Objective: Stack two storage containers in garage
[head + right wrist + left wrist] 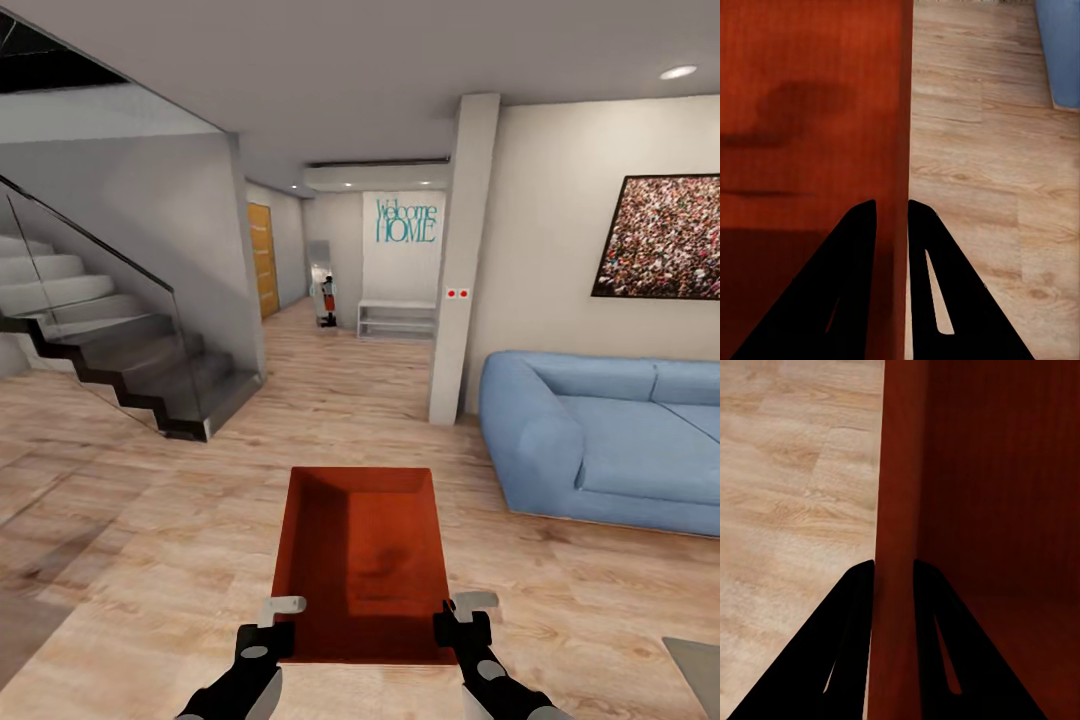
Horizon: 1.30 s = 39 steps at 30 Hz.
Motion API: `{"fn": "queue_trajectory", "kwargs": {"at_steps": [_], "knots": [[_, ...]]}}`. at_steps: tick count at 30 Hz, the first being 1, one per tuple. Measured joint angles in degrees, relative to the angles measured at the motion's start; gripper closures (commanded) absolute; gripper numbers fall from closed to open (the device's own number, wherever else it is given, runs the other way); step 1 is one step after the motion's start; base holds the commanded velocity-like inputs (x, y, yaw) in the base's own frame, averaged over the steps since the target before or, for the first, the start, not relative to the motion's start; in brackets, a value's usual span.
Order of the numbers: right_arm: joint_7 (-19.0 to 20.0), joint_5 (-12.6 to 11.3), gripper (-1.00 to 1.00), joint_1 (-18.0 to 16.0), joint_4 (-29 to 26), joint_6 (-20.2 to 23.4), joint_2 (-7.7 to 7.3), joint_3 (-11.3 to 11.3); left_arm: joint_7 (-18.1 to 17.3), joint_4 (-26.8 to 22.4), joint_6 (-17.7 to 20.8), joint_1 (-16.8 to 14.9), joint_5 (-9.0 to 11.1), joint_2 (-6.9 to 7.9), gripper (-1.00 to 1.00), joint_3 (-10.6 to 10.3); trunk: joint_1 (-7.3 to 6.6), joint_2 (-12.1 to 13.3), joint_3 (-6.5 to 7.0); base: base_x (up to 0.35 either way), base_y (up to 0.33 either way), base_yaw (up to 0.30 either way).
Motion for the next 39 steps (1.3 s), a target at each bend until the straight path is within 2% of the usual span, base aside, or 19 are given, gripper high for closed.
{"fn": "queue_trajectory", "kwargs": {"at_steps": [39], "knots": [[0.0,0.0,1.00,0.0,0.0,0.0,0.01,0.0,0.0,0.0,0.0,0.0,0.0,0.01,1.00,0.0,0.00,0.0,0.00,0.321,0.000,0.000]]}}
